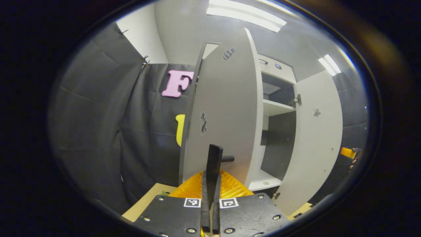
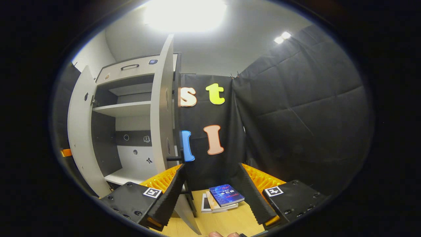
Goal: Open the right door of the double-door shoe cabinet with the right hand, and open the left door with the left hand.
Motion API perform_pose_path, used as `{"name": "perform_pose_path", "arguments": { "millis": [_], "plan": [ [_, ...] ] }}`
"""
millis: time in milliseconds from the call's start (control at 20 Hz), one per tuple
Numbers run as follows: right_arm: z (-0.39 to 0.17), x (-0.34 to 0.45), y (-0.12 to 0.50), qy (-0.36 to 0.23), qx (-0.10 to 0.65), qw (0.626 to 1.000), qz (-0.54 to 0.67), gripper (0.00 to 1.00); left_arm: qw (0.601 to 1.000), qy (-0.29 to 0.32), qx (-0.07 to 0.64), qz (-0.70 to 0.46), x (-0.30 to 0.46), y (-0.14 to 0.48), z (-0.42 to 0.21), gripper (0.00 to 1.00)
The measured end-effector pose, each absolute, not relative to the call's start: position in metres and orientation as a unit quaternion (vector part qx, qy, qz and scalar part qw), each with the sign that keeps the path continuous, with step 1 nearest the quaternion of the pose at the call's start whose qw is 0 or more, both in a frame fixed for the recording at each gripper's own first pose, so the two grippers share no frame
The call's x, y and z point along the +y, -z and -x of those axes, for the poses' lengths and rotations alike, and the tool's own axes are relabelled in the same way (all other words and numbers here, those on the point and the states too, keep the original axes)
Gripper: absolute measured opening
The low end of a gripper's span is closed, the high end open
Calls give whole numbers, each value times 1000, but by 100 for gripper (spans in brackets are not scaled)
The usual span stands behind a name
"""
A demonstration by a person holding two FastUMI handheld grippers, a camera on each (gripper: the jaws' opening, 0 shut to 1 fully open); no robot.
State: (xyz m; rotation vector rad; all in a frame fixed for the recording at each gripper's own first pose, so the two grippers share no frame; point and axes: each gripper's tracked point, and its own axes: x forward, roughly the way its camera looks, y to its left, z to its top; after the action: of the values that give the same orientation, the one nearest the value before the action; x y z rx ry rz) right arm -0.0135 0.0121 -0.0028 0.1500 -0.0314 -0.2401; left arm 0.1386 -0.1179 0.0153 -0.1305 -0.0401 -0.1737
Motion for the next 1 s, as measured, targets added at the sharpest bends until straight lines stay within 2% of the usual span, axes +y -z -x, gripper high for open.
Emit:
{"name": "perform_pose_path", "arguments": {
  "millis": [300,400,550,850,1000],
  "plan": [
    [15,17,8,118,1,991,-69,97,995,49,-27,86,-86,-17,-139,5],
    [15,20,7,114,1,991,-69,97,997,23,-24,76,-64,-15,-145,0],
    [14,25,7,110,6,992,-68,98,994,59,-19,94,-78,-13,-144,1],
    [29,31,-1,119,25,992,-46,98,997,65,-12,30,-66,-10,-137,1],
    [31,40,-15,113,18,993,-38,98,997,59,-43,30,-63,-26,-128,1]
  ]
}}
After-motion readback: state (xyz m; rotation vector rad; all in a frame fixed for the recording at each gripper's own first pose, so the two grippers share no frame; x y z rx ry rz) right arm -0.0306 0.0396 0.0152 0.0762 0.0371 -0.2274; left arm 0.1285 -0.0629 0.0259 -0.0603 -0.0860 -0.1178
